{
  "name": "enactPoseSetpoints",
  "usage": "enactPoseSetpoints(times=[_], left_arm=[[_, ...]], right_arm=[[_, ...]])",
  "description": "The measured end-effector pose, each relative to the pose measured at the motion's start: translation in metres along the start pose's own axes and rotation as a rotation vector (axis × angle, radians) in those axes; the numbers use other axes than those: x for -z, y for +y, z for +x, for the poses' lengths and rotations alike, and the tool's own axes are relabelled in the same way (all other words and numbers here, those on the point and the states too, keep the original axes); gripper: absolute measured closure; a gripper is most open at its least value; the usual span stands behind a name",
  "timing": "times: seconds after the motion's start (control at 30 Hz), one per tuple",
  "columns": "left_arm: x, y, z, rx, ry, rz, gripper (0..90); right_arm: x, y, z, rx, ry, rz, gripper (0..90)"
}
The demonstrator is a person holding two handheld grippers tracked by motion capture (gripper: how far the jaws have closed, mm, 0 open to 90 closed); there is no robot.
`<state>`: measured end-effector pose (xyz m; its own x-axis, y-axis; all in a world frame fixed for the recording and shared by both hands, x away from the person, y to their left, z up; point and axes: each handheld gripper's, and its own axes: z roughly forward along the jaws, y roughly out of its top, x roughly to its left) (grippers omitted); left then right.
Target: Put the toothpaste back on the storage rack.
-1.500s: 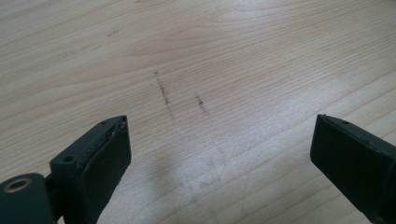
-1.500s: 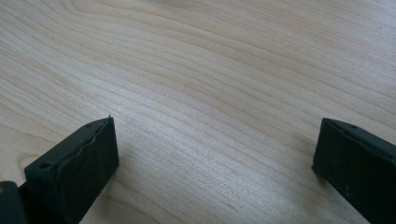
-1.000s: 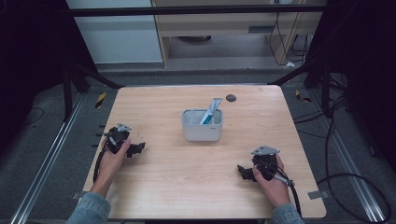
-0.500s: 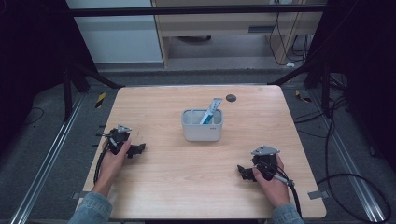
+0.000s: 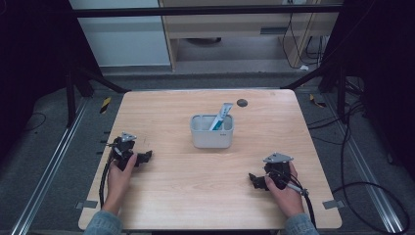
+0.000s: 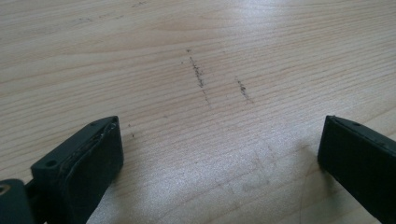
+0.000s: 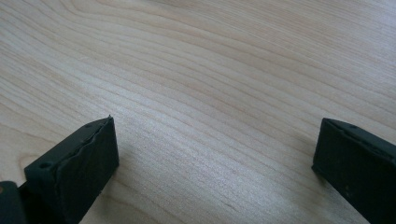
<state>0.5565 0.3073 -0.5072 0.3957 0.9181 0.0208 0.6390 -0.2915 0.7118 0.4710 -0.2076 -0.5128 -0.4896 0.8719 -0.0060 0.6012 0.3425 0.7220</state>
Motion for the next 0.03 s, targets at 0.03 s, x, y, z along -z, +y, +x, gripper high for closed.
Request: enactPoseSetpoints(times=[0.03], left_arm=[[0.0, 0.0, 0.0, 0.001, 0.0, 0.0, 0.0]], right_arm=[[0.0001, 0.0, 0.0, 0.0, 0.001, 0.0, 0.4]])
